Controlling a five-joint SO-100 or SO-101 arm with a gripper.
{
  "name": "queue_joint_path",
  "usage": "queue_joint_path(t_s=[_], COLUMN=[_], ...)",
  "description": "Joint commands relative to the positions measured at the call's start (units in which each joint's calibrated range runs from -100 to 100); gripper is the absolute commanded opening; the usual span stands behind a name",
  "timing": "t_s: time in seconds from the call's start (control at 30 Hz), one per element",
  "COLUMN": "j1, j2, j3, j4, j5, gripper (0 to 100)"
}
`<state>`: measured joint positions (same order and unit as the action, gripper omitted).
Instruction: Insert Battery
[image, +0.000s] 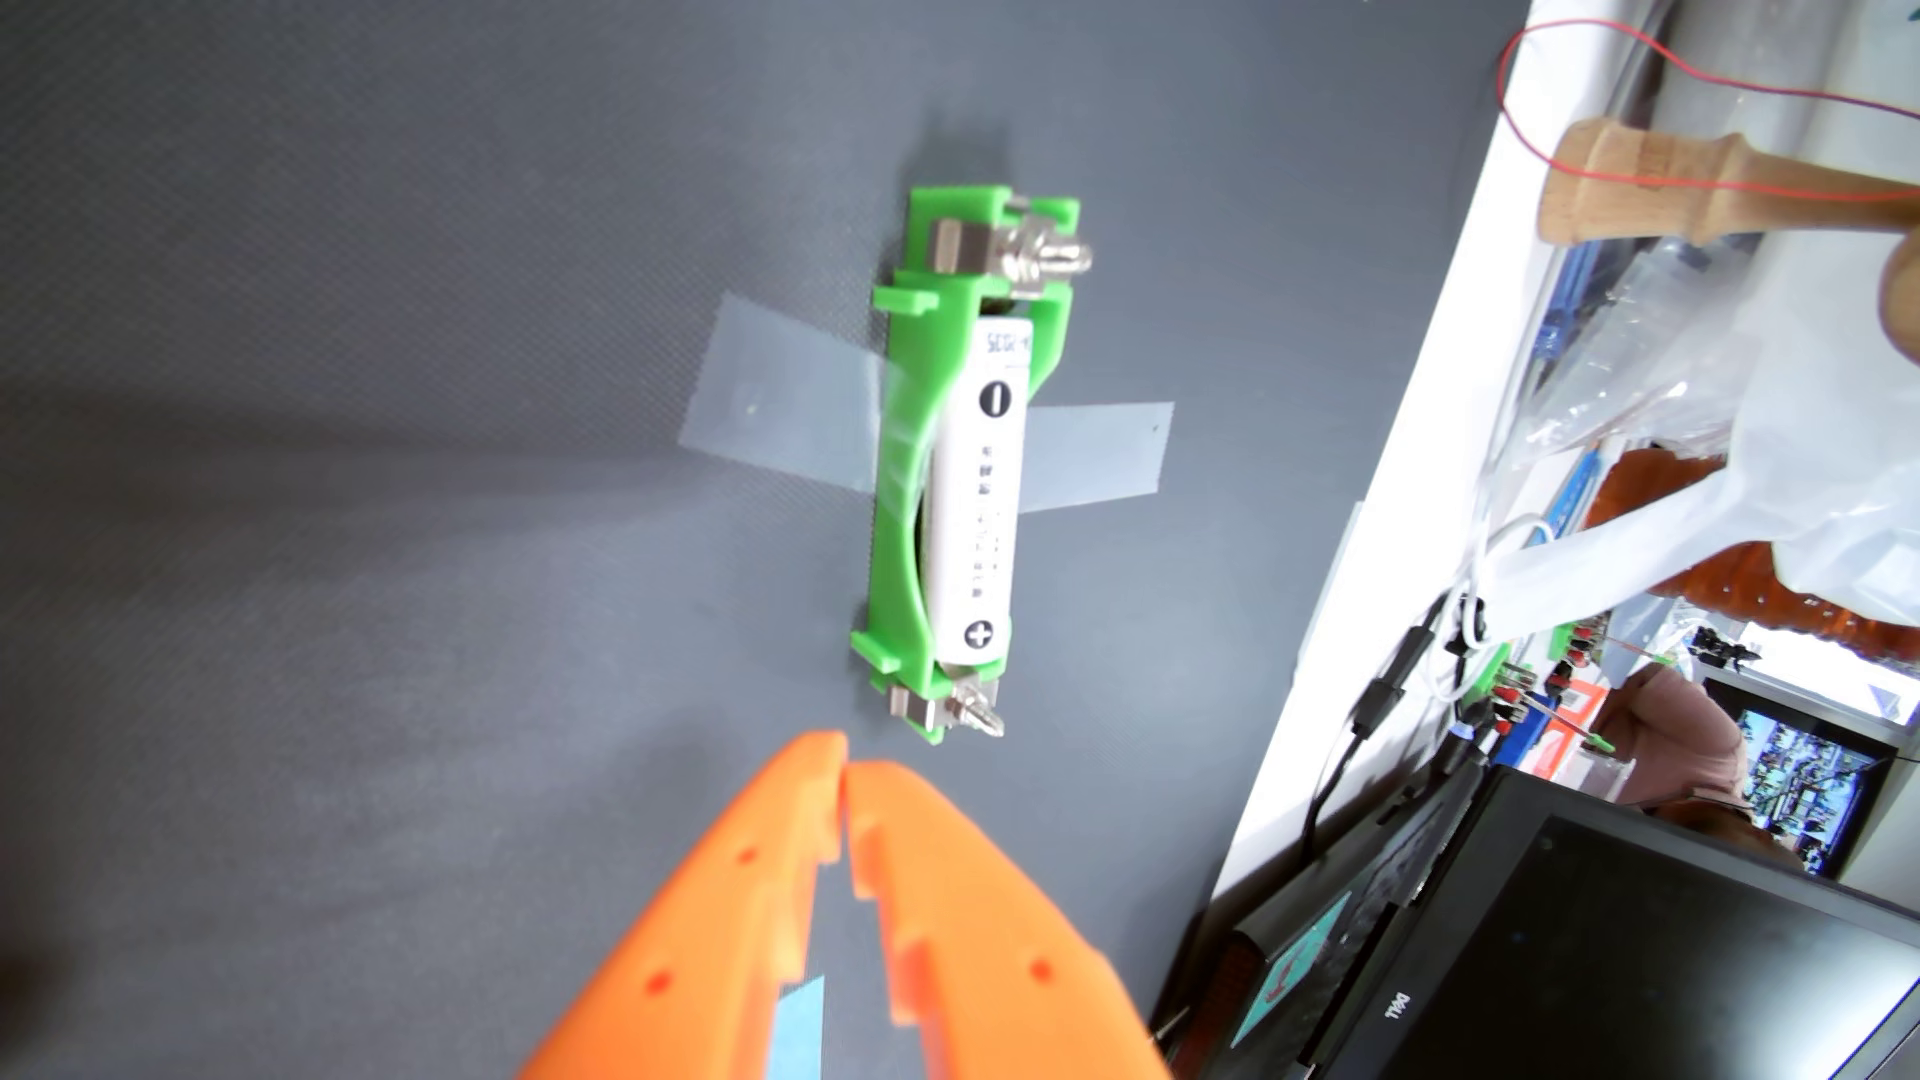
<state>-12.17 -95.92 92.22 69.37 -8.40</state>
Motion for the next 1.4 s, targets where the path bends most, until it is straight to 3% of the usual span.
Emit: queue_joint_path(t_s=[0.0,1.13,1.37], j1=[0.12,0.36,12.76], j2=[-1.16,-0.99,-0.99], j3=[-0.24,-0.42,-0.42], j4=[0.82,1.16,2.69], j5=[-0.09,-0.14,-0.09], gripper=[1,1,1])
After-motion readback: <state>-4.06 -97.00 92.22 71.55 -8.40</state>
